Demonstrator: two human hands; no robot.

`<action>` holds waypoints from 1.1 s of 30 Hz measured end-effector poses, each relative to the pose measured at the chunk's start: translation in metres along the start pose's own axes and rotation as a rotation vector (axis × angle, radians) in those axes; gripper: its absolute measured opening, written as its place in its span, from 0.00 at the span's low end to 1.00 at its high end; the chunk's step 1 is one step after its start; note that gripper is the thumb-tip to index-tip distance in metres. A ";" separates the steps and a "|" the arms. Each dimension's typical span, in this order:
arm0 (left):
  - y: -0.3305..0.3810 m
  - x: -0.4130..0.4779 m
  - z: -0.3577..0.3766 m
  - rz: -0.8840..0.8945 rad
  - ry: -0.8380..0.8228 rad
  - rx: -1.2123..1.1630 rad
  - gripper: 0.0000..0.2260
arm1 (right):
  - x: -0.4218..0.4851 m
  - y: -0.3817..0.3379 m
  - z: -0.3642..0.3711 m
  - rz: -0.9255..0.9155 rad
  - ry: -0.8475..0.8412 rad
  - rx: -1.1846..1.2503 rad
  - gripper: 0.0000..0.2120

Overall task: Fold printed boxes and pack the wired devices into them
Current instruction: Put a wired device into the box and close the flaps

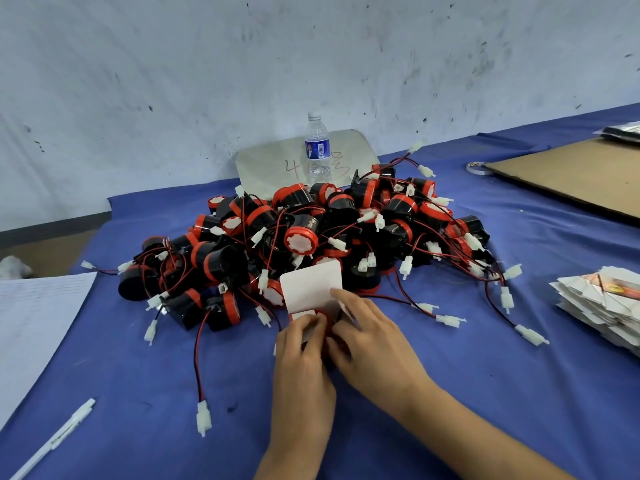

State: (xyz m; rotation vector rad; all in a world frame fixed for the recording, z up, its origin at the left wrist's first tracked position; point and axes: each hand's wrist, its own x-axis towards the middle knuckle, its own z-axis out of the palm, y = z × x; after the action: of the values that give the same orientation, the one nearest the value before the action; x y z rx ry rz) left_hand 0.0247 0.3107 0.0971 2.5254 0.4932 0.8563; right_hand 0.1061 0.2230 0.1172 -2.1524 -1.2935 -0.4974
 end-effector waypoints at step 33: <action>0.010 0.002 0.009 0.004 0.052 -0.449 0.27 | -0.006 0.027 -0.024 0.309 -0.101 0.735 0.17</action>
State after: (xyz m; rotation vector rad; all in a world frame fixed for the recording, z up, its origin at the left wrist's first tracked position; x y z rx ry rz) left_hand 0.0337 0.3008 0.0961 2.0993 0.2729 0.9186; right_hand 0.1270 0.1937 0.1244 -1.7017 -0.9557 0.1996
